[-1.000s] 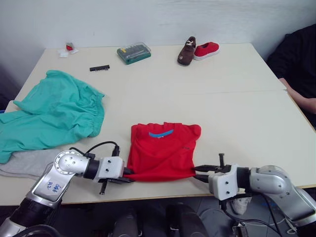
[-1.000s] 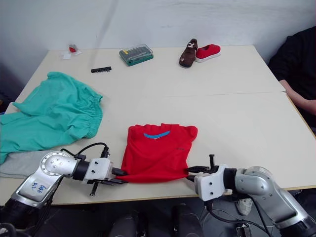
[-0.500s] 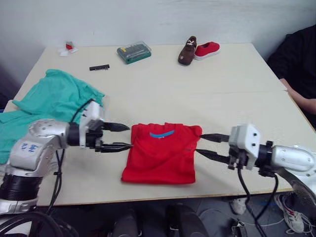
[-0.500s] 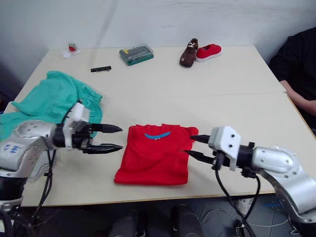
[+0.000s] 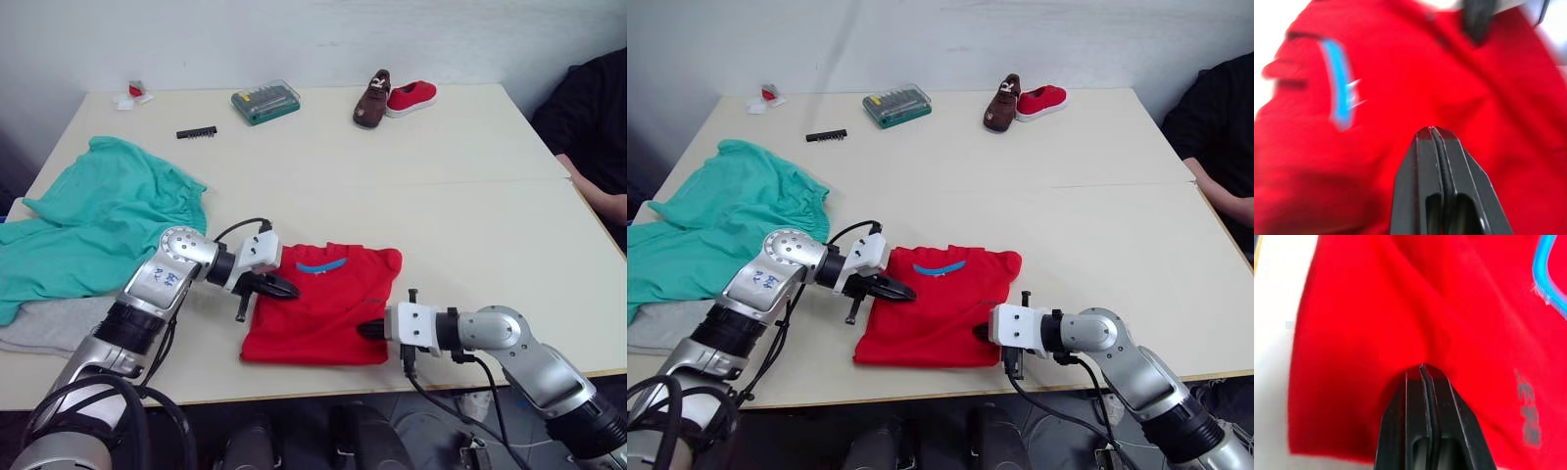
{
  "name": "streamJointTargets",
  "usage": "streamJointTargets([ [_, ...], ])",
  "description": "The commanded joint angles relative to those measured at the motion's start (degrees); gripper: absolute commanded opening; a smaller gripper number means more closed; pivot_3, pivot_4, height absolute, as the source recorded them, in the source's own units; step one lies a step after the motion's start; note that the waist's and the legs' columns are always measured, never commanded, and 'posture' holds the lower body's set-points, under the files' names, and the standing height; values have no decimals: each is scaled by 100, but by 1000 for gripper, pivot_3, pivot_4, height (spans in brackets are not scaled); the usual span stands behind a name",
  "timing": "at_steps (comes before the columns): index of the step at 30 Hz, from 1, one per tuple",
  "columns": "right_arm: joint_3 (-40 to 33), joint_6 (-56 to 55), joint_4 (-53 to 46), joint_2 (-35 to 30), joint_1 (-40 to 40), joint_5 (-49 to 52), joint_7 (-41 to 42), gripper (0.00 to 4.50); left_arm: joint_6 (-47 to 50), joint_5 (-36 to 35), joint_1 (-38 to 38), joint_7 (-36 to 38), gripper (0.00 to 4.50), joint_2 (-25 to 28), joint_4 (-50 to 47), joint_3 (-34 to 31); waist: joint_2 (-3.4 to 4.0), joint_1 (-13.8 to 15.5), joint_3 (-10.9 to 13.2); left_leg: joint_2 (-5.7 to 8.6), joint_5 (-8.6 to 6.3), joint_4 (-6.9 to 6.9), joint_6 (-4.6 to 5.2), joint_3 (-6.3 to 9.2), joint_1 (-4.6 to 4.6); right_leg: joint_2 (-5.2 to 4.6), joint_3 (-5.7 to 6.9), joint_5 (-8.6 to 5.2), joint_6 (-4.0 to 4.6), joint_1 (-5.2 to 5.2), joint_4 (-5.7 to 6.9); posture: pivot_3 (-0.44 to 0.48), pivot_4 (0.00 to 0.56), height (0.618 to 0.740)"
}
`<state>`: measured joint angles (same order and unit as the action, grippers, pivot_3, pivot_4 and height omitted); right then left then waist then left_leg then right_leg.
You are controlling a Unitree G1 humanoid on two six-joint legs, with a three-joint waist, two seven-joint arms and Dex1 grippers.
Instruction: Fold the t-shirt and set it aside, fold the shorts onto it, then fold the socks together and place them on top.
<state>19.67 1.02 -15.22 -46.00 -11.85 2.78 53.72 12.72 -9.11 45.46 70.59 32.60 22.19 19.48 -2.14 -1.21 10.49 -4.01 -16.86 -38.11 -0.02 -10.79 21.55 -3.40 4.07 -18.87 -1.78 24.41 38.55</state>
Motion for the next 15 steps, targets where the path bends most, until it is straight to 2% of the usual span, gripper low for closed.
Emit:
streamJointTargets([
  [1,9,-191,80,-25,185,-259,38,0,-906,561,671,-437,28,-423,1282,33,-3,-2,-2,2,0,0,2,0,0,-2,-1,2,-3,-1,-1,0,150,740],
  [6,-92,-268,-11,-56,345,-341,57,0,-2005,1292,1553,-1365,28,-896,3390,10,-7,-48,-2,5,-2,3,5,0,-1,-5,0,3,-5,-1,-2,0,150,740],
  [9,-284,-165,-65,-5,356,-206,-3,0,-2296,1249,1864,-1316,28,-927,3888,-233,-9,-50,-1,0,-2,4,4,0,-1,-5,4,3,-5,0,1,0,150,740],
  [12,-714,344,-409,124,351,489,-22,0,-2002,679,1975,-603,28,-860,3611,-760,-10,-43,0,0,-2,4,3,-1,-1,-6,6,3,-5,1,1,0,150,740],
  [15,-1232,1444,-725,464,103,1372,-302,0,-936,-25,1597,341,28,-596,2277,-1120,-11,-55,5,-3,-1,0,2,0,7,-7,7,3,-5,8,8,0,150,740],
])
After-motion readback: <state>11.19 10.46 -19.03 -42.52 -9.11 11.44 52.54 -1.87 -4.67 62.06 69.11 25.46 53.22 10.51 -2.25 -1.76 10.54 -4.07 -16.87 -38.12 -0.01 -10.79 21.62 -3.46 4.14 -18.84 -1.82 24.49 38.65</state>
